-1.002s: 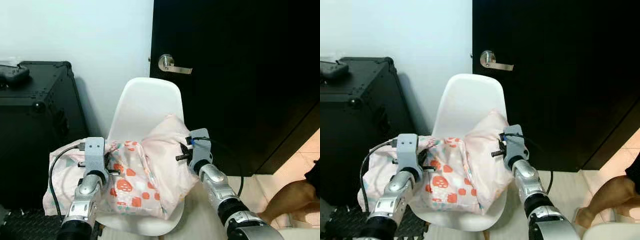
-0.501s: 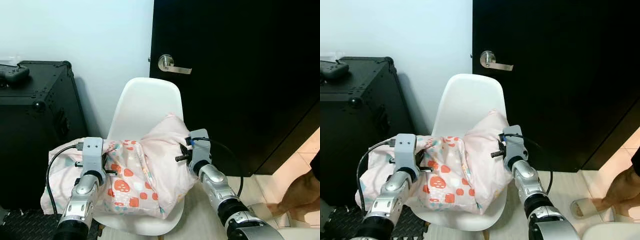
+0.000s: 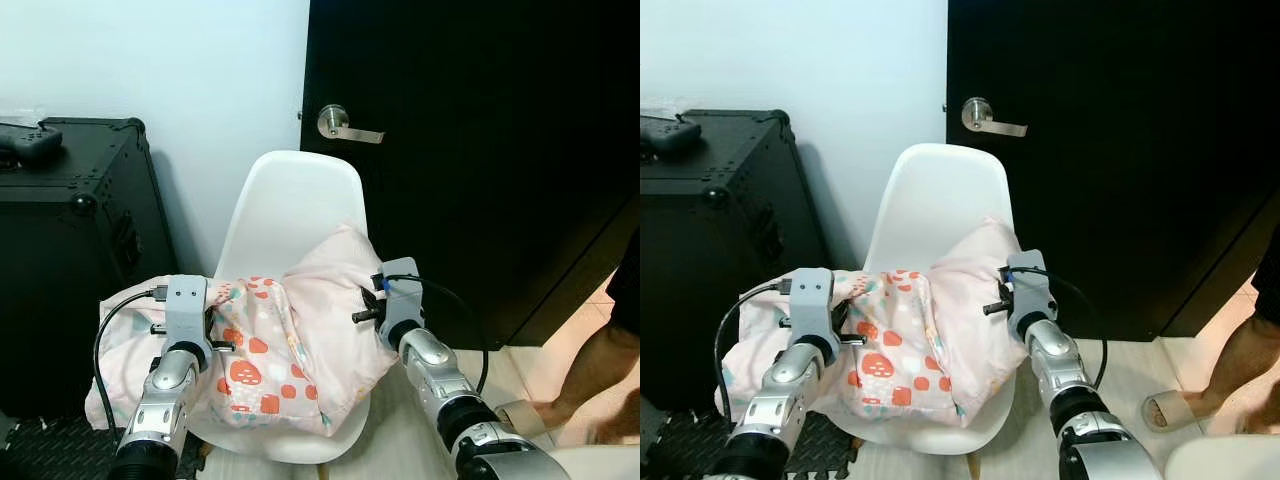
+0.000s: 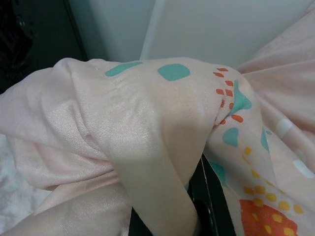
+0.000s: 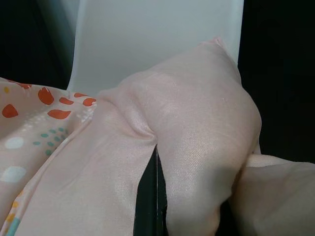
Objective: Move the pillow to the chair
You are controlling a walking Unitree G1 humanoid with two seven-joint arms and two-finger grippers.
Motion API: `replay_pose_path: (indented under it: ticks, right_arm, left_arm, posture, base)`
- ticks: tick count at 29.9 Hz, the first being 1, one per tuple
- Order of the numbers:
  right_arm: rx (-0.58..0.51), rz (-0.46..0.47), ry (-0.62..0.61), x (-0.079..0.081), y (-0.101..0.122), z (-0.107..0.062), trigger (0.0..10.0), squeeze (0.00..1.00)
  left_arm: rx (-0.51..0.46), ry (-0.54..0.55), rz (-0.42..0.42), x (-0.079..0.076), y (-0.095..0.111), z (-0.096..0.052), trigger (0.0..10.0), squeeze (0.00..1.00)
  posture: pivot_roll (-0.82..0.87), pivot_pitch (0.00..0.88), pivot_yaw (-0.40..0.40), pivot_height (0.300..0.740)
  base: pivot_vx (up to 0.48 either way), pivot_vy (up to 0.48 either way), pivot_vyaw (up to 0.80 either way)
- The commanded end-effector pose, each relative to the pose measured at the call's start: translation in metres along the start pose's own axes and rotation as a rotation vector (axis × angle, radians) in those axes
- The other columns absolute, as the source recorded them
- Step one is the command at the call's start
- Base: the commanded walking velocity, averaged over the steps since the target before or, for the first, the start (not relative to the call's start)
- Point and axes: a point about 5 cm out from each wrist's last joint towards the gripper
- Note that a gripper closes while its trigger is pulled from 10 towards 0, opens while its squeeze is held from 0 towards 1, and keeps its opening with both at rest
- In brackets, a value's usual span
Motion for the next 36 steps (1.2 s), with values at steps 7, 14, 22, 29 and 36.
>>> replay_pose_path:
  ticks: [7, 14, 22, 29, 36]
  right_arm:
    - [-0.012, 0.002, 0.015, 0.002, 0.0034, 0.0011, 10.0, 0.0]
    - [-0.002, -0.006, 0.024, 0.0027, 0.0024, 0.001, 10.0, 0.0]
    - [0.007, -0.003, 0.03, 0.0035, 0.0016, 0.0014, 10.0, 0.0]
    - [-0.016, 0.027, 0.012, -0.0003, 0.0056, 0.0014, 10.0, 0.0]
    - [-0.017, 0.022, 0.014, -0.0014, 0.0071, 0.0017, 10.0, 0.0]
  left_arm:
    - [-0.044, -0.035, 0.028, -0.0055, 0.0108, 0.0033, 10.0, 0.0]
    - [-0.043, -0.028, 0.02, -0.0058, 0.0089, 0.0012, 10.0, 0.0]
    - [-0.038, -0.026, 0.015, -0.0071, 0.0069, -0.0007, 10.0, 0.0]
    - [-0.035, -0.028, 0.013, -0.0081, 0.0062, -0.0012, 10.0, 0.0]
    - [-0.037, -0.03, 0.011, -0.0089, 0.0079, 0.0001, 10.0, 0.0]
  posture:
    - [0.03, 0.0, -0.079, 0.659]
    - [0.03, 0.0, -0.094, 0.659]
    - [0.03, 0.0, -0.096, 0.659]
    - [0.03, 0.0, -0.094, 0.659]
    - [0.03, 0.0, -0.089, 0.689]
  base:
    - [0.0, 0.0, 0.0]
    - [0.0, 0.0, 0.0]
    - [0.0, 0.0, 0.0]
    - [0.0, 0.0, 0.0]
    - [0.0, 0.0, 0.0]
Point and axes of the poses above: a point about 5 cm out from each wrist's last joint towards the gripper, its own z axis pointing out of the wrist towards the gripper, its own y axis along the axis of the wrist's last joint, x = y × z, and after that the axes turned 11 degrees about z, right-handed
